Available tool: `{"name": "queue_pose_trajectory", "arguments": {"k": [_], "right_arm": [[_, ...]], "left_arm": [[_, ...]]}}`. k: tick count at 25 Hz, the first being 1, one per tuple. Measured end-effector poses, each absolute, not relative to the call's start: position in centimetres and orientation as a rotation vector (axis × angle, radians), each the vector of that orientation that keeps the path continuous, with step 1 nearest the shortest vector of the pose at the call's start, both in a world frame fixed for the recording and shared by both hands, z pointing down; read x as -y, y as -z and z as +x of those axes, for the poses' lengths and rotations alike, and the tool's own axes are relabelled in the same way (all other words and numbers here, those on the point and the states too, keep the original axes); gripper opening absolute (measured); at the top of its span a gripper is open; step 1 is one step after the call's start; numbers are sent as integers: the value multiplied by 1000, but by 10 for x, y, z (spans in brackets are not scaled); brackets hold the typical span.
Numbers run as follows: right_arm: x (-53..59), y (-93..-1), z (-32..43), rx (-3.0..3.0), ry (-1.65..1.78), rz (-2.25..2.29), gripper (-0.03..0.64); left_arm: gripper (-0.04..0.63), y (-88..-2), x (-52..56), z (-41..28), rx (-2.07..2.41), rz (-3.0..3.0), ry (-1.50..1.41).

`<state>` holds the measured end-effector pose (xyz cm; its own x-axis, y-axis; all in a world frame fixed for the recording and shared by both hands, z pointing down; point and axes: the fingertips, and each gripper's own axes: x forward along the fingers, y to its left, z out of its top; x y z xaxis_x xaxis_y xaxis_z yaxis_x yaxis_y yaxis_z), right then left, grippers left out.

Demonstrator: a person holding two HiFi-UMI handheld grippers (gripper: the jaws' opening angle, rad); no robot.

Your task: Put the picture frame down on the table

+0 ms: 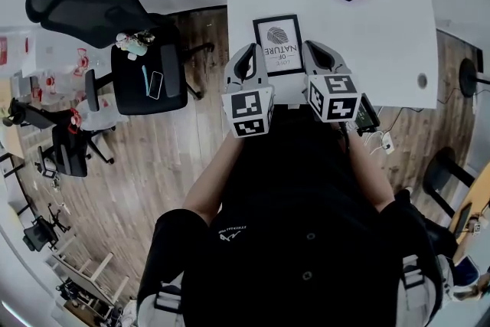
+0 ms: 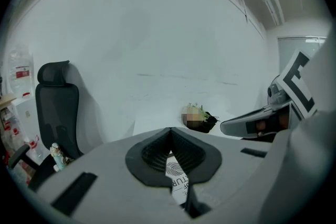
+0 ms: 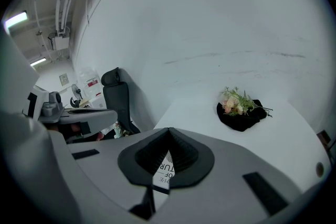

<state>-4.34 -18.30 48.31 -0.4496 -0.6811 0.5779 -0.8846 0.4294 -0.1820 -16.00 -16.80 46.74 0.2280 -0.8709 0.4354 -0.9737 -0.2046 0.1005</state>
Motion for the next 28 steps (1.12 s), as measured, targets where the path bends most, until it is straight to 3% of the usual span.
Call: {"name": "queue_pose_trajectory", "arguments": {"k": [28], "right_arm": [[223,-317,-23,2533,-394,1581,-2]], "left_arm": [[6,-282,201,-168,1952,2459,-57]]}}
